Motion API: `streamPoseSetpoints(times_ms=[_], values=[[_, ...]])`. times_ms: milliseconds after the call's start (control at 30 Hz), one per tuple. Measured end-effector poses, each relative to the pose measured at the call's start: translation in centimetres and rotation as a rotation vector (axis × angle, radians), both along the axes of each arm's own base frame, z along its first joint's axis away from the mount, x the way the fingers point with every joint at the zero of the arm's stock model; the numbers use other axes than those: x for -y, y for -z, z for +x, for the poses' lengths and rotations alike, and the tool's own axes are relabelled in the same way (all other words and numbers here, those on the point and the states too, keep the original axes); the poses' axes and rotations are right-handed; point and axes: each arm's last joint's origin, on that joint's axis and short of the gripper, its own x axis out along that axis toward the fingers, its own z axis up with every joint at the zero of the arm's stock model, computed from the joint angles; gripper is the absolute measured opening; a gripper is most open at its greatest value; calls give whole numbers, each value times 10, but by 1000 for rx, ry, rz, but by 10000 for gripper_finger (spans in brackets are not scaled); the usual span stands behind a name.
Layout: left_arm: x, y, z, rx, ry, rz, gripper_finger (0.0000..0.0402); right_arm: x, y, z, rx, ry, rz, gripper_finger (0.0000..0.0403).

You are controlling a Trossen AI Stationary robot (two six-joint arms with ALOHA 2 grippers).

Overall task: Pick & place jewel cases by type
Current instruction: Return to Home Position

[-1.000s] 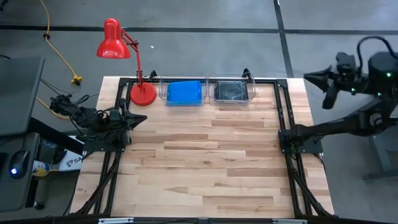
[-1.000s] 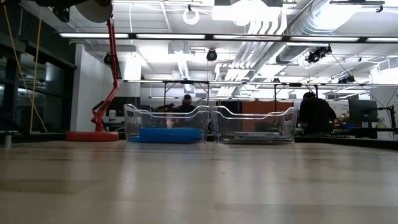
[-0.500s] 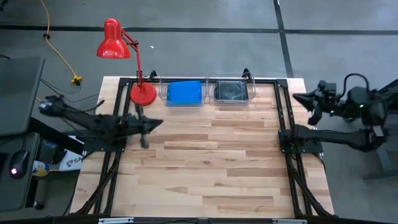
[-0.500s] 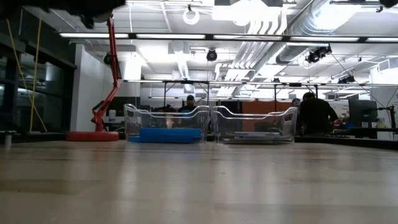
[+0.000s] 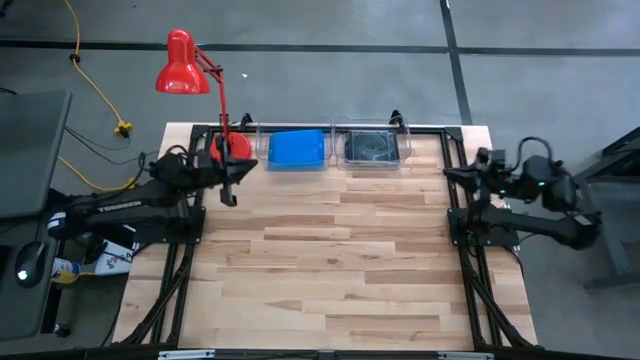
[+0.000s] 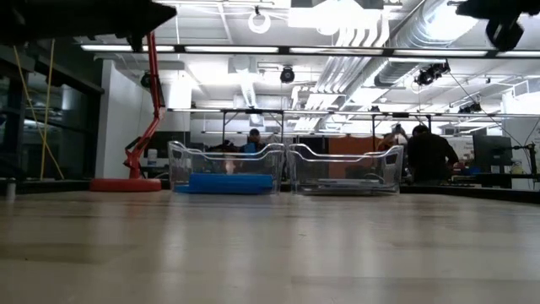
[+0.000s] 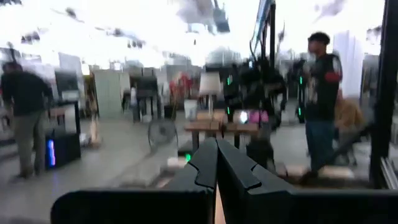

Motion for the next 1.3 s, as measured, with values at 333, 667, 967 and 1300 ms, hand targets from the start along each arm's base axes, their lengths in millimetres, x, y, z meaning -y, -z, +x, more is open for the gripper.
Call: streamPoseSetpoints(times_ms=[333, 667, 967, 1300], values=[[24, 14, -32, -152, -10, -33, 0, 7, 42, 32, 46, -24, 35, 0], [45, 63, -31, -124, -7, -75, 0, 10, 54, 43, 100, -26, 52, 0], [50, 77, -29, -158, 14, 6, 0, 8, 53, 43, 104, -93, 37, 0], [51, 88, -27, -267, 50, 33, 0, 10, 71, 51, 142, -105, 49, 0]])
